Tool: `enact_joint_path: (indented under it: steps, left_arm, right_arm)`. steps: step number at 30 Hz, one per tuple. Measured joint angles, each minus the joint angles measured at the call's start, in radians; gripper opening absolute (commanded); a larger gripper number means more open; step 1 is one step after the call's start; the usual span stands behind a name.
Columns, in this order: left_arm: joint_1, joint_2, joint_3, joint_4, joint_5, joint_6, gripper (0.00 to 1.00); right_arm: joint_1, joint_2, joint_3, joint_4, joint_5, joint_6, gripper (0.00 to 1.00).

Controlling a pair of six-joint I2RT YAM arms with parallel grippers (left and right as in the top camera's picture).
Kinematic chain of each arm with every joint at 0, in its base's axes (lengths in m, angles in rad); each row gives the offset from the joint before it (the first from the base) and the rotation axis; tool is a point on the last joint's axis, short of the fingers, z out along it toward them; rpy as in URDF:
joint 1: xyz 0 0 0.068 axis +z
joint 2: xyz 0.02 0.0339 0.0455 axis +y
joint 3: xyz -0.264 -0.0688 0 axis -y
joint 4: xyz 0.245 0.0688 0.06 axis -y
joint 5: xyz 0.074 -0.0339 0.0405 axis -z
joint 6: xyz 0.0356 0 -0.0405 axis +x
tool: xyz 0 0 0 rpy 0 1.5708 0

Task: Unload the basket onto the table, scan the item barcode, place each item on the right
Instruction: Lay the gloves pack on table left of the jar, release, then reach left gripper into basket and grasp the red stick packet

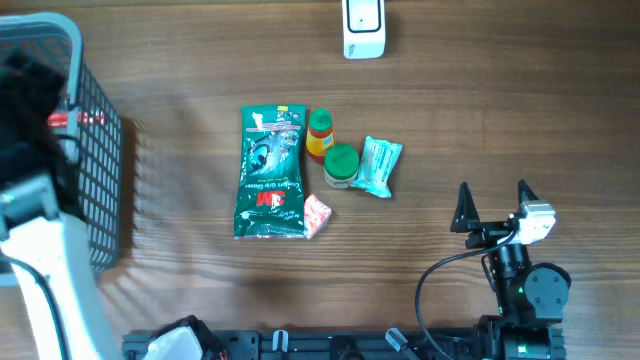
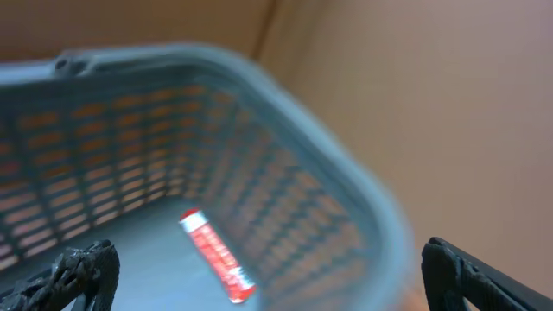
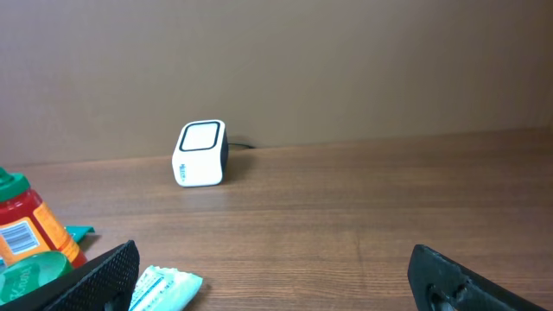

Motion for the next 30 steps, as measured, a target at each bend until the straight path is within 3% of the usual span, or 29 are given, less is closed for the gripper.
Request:
enact_joint_path:
  steps: [6, 18, 25, 26, 27, 30]
  left_arm:
    - [0.143, 0.213, 0.0, 0.08, 0.104, 0.038, 1.0]
    - [0.158, 0.611, 0.0, 0.275, 0.25, 0.152, 1.0]
    - [0.138, 0.74, 0.002, 0.442, 0.294, 0.36, 0.59]
    - [0.132, 0.754, 0.002, 0.458, 0.297, 0.403, 0.48]
    - [0.127, 0.766, 0.002, 0.467, 0.299, 0.462, 0.23]
    - [0.111, 0.781, 0.002, 0.491, 0.314, 0.524, 0.15]
  right_arm:
    - [0.0, 0.0, 0.0, 0.0, 0.0, 0.0, 1.0]
    - [0.0, 0.0, 0.0, 0.0, 0.0, 0.0, 1.0]
    - [0.0, 0.0, 0.0, 0.0, 0.0, 0.0, 1.0]
    - [0.0, 0.0, 0.0, 0.0, 0.0, 0.0, 1.0]
    - [0.0, 0.0, 0.0, 0.0, 0.0, 0.0, 1.0]
    - [0.0, 0.0, 0.0, 0.0, 0.0, 0.0, 1.0]
